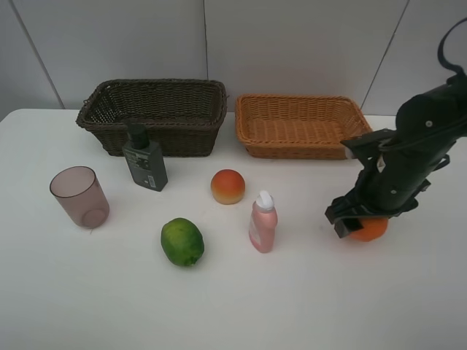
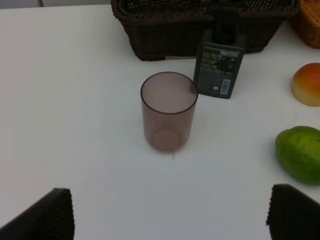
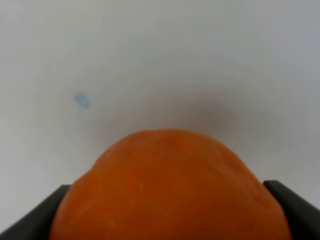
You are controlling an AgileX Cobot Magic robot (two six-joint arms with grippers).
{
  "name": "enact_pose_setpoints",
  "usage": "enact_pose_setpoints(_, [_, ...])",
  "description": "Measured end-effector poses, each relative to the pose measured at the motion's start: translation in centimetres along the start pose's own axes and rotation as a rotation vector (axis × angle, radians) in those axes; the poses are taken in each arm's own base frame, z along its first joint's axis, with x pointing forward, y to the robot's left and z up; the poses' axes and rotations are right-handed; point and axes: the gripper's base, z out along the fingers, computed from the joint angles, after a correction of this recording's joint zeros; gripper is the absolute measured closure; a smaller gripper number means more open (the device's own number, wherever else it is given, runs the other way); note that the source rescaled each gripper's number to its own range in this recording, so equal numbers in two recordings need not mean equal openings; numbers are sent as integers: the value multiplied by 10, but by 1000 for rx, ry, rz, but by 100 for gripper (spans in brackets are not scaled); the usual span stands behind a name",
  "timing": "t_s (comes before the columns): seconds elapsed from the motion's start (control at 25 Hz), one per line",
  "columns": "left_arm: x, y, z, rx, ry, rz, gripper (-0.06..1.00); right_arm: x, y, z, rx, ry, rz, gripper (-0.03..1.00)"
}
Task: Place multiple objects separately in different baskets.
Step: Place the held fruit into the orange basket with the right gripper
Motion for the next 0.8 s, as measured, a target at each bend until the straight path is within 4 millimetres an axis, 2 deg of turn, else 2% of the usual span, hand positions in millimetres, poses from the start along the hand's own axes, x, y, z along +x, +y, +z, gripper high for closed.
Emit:
enact_pose_setpoints(0.16, [0,0,0,0,0,0,-5,-15,-6,-36,10,-84,21,31])
enact_pose_setpoints(0.4, [0,0,0,0,0,0,-5,-63,-14,-106,6,-355,59,31])
enact_pose_setpoints(0.56, [0,0,0,0,0,0,-5,-90,-20,-144,28,-492,63,31])
enact_pose_setpoints(0.68, [0,0,0,0,0,0,-5,-113,-23,-151,54,-499,59,31])
enact_pose_setpoints(0.8, [0,0,0,0,0,0,-5,-141,-21,-132,77,-449,33,31])
